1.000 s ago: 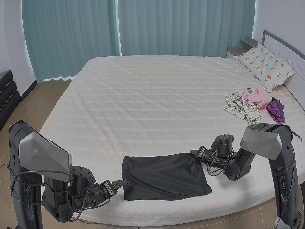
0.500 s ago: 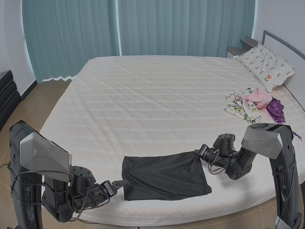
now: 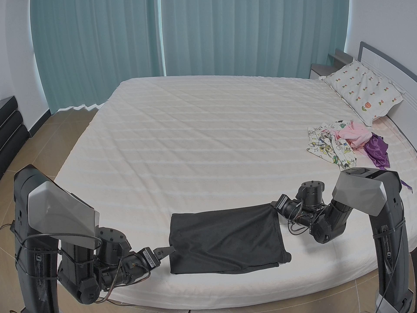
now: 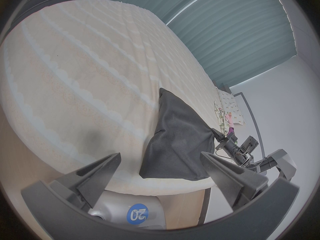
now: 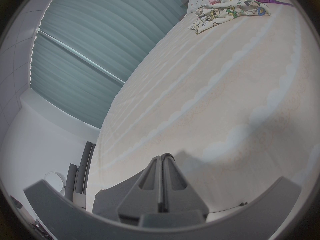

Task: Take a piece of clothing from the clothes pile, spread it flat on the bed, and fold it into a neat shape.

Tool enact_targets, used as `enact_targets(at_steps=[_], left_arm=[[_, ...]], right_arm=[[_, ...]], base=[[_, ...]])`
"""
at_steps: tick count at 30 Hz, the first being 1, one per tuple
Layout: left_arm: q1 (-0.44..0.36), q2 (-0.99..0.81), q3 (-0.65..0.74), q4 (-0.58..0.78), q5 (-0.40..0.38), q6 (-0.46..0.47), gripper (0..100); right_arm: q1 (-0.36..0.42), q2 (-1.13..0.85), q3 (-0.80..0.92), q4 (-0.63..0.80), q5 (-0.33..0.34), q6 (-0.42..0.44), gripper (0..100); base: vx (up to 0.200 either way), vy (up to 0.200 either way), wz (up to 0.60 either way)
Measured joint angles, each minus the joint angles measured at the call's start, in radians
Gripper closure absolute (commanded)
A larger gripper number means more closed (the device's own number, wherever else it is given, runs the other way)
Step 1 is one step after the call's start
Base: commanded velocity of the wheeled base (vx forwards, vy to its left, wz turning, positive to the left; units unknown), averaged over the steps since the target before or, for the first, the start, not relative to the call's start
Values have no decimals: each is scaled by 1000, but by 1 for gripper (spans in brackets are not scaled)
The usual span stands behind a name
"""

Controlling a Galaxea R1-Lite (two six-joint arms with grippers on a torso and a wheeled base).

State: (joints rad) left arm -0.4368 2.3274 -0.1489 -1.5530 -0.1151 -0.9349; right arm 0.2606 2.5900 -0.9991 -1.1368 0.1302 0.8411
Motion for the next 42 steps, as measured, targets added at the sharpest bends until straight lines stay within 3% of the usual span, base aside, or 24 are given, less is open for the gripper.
enact_targets(at_steps=[1, 2, 14, 26, 42], left_arm=[[0, 0, 0, 0, 0, 0, 0], [0, 0, 0, 0, 0, 0, 0], [-1, 5, 0, 0, 0, 1, 0], [-2, 7, 0, 0, 3, 1, 0], [-2, 9, 0, 0, 3, 3, 0]], right_arm=[[0, 1, -1, 0, 0, 0, 100], [1, 1, -1, 3, 0, 0, 0], [0, -60, 138, -53, 11, 1, 0], [12, -130, 467, -254, 140, -93, 0], [41, -96, 494, -355, 135, -109, 0]], base=[[0, 0, 0], [0, 0, 0], [0, 0, 0], [-167, 0, 0], [-25, 0, 0]])
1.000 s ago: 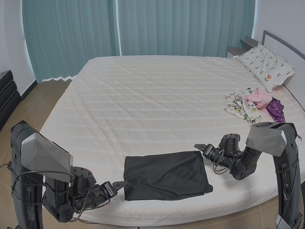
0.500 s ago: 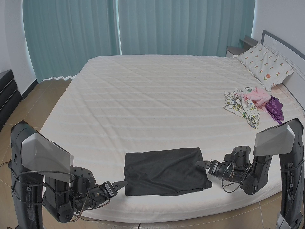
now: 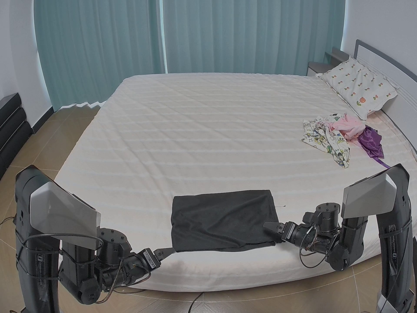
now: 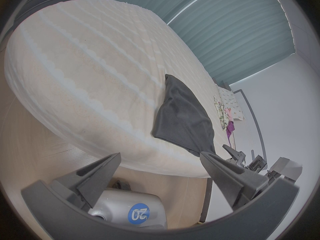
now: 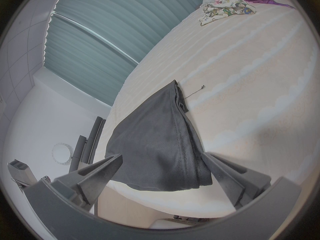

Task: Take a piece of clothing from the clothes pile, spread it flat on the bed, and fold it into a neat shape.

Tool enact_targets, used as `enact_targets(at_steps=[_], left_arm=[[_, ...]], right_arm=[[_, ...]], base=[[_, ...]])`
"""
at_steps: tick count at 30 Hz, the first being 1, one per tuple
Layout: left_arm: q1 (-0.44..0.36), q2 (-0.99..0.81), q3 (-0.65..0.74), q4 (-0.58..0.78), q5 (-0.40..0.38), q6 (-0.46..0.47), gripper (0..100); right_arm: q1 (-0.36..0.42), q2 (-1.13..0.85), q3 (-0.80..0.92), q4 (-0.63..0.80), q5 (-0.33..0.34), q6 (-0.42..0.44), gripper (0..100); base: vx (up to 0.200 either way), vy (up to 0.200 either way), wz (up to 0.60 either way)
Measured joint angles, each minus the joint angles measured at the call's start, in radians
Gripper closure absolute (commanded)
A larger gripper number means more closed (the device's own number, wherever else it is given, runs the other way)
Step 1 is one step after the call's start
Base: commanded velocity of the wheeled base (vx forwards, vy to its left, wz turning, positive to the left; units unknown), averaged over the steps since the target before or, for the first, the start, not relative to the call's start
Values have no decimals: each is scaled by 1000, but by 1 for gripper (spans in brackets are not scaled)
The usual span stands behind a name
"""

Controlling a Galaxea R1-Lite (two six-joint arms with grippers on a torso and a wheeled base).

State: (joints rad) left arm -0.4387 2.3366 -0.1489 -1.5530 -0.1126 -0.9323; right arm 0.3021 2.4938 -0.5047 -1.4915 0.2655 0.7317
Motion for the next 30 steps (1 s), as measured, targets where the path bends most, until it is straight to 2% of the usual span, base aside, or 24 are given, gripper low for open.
enact_targets(at_steps=[10, 11, 16, 23, 30], left_arm=[[0, 3, 0, 0, 0, 3, 0], [0, 3, 0, 0, 0, 3, 0], [1, 4, 0, 0, 0, 2, 0], [0, 4, -1, 0, 0, 2, 0], [0, 4, -4, 0, 0, 2, 0]], right_arm=[[5, 20, 1, -9, -1, -10, 0], [5, 21, 1, -10, -1, -11, 100], [2, 18, 11, -8, -1, -22, 100], [-9, 12, 60, -9, -2, -141, 100], [-30, 7, 84, -11, -1, -161, 100]], base=[[0, 0, 0], [0, 0, 0], [0, 0, 0], [0, 0, 0], [0, 0, 0]])
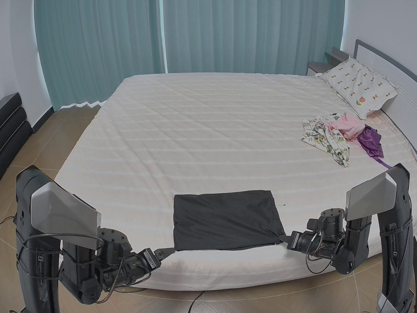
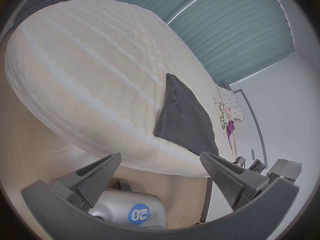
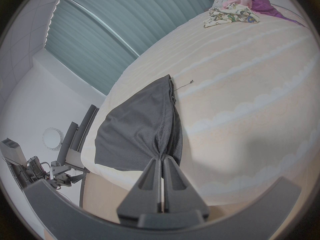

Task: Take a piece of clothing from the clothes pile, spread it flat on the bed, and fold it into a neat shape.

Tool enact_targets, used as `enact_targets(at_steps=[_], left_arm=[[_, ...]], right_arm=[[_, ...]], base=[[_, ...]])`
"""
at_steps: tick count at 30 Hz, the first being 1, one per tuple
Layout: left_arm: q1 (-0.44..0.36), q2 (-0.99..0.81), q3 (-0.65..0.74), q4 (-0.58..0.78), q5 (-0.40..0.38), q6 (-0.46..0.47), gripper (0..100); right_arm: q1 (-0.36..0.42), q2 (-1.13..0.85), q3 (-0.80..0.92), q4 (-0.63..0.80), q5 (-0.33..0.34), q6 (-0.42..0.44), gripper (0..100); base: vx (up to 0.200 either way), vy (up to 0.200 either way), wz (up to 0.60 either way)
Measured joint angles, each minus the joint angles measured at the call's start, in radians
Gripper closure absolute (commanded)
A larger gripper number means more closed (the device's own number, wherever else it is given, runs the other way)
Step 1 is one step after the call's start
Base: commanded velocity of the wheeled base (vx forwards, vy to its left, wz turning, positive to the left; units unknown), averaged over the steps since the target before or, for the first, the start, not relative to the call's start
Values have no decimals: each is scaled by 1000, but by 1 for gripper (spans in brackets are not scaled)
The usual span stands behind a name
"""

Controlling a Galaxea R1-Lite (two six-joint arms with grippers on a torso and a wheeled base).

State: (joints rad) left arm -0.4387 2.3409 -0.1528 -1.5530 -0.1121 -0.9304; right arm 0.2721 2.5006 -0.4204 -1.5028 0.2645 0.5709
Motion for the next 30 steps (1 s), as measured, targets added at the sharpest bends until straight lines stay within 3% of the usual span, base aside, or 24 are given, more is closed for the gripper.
enact_targets(at_steps=[7, 8, 16, 24, 30], left_arm=[[0, 0, -1, 0, 0, 0, 0], [0, 0, -1, 0, 0, 0, 0], [0, 0, -1, 0, 0, 0, 0], [1, 0, -4, 0, 0, -1, 0], [2, 0, -12, 0, 41, -2, 0]], right_arm=[[-5, -4, 4, 1, 3, -3, 100], [-4, -4, 4, 2, 3, -3, 0], [-1, -11, 13, -2, 10, -3, 0], [-55, -73, -2, 0, 10, 7, 0], [-62, -131, 4, 11, 4, 9, 0]], base=[[0, 0, 0], [0, 0, 0], [0, 0, 0], [0, 0, 0], [0, 0, 0]])
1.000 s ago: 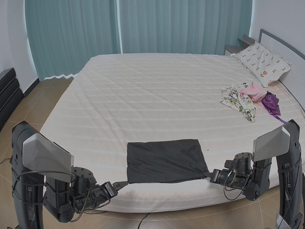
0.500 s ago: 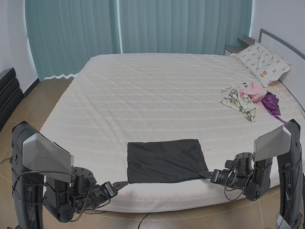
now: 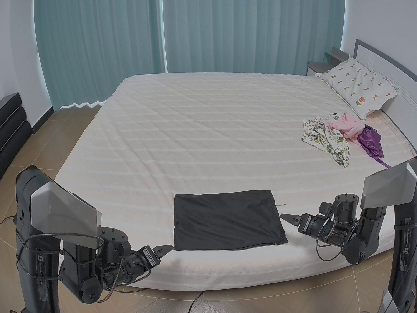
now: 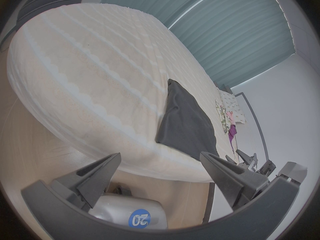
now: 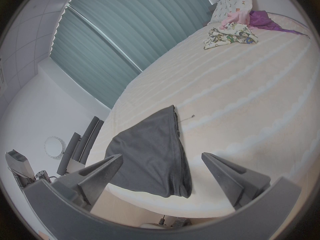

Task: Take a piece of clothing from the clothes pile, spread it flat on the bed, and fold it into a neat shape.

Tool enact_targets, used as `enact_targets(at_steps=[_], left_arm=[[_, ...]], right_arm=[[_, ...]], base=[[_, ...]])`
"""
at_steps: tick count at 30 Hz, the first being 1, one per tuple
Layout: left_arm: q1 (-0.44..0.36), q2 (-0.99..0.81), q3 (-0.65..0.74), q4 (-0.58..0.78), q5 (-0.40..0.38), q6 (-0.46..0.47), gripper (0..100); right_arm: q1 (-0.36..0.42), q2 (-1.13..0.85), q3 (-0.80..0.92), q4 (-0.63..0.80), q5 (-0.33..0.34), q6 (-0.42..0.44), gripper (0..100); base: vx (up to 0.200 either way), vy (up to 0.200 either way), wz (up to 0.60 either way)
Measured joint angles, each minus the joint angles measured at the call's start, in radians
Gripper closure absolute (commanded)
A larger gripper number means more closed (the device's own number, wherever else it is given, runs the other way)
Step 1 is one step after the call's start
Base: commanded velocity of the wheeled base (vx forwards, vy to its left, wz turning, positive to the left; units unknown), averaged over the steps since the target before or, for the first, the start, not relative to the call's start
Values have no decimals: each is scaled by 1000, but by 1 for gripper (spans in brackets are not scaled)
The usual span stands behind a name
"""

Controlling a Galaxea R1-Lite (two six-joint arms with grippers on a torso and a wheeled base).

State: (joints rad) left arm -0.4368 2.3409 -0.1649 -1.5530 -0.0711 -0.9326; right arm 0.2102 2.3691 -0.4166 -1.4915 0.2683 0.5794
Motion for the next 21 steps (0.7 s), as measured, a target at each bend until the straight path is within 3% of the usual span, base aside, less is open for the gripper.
enact_targets(at_steps=[10, 21], left_arm=[[19, -92, -8, 0, 63, 19, 0], [91, -393, 68, 1, 147, 240, 0]], right_arm=[[-21, -138, 90, -11, -30, 3, 0], [-41, -474, 289, -26, -72, 2, 0]], base=[[0, 0, 0], [0, 0, 0]])
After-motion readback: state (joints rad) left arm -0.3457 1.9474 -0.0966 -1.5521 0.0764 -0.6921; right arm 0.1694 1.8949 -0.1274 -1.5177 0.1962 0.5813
